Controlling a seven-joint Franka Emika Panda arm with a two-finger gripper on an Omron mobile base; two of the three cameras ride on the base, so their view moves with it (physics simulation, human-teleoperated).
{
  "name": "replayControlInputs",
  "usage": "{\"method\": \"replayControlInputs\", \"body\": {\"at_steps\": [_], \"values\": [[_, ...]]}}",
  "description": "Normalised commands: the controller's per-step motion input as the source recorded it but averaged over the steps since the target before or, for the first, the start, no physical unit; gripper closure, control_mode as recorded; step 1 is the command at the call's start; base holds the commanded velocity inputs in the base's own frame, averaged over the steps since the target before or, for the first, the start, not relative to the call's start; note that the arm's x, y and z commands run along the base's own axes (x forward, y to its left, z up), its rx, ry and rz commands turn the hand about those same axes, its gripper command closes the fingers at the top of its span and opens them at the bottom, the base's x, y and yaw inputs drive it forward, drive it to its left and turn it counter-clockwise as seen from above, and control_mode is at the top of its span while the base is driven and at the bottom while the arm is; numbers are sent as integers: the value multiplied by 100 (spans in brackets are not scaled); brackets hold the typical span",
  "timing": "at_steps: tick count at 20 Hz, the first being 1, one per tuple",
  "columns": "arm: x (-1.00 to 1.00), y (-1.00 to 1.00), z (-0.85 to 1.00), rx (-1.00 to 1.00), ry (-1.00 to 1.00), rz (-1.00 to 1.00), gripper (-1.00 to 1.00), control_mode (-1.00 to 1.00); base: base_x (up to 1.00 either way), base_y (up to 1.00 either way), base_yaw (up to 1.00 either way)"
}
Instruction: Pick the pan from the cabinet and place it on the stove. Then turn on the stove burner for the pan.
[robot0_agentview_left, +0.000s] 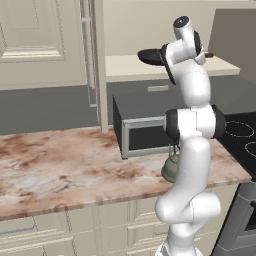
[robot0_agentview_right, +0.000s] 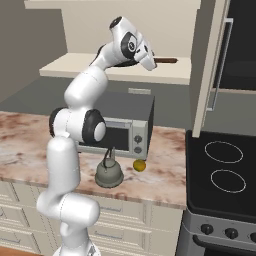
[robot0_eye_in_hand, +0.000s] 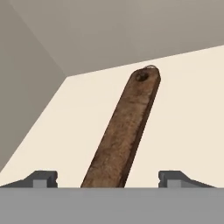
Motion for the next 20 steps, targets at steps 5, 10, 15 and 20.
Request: {"method": "replayControlInputs", "body": {"at_steps": [5,10,15,20], "values": [[0,0,-18,5,0,0,-100,-100,0,0,0],[1,0,-24,3,0,0,-100,-100,0,0,0],[7,0,-25,1,1,0,-100,-100,0,0,0],[9,0,-27,0,0,0,-100,-100,0,0,0]]}}
